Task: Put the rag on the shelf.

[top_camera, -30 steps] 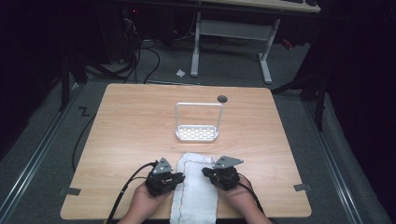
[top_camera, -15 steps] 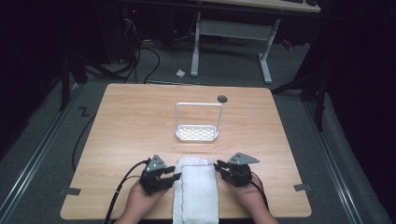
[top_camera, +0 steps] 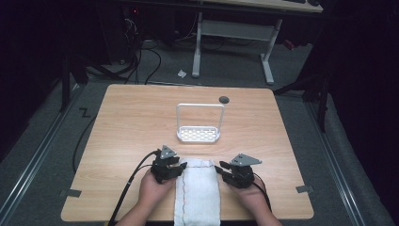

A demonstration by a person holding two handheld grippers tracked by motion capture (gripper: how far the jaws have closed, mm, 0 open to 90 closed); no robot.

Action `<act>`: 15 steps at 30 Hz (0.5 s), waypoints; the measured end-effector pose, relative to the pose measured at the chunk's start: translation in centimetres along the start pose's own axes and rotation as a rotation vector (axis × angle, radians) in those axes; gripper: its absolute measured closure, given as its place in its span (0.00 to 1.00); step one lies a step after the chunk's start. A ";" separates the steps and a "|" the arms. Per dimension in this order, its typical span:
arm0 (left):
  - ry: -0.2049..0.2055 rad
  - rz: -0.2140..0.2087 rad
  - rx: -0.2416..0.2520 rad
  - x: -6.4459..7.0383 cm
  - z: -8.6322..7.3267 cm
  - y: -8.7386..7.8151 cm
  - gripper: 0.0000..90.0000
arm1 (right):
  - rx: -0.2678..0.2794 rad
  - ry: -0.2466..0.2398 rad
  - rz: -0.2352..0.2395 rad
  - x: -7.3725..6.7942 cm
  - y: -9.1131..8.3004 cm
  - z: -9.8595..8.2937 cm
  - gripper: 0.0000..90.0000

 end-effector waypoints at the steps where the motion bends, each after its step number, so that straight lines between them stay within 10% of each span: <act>1: 0.012 0.002 0.000 0.1 0.0 0.1 0.71 | -0.006 0.000 0.003 -0.1 0.1 0.0 0.74; 15: -0.002 -0.036 0.003 0.0 -0.2 0.1 0.87 | -0.073 0.057 -0.017 -0.4 2.9 1.9 0.61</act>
Point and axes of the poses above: each handheld gripper's, and its own axes: y roughly forward along the jaws, z roughly out of its top, x roughly to its right, the point moved 1 cm from there along y, roughly forward along the jaws
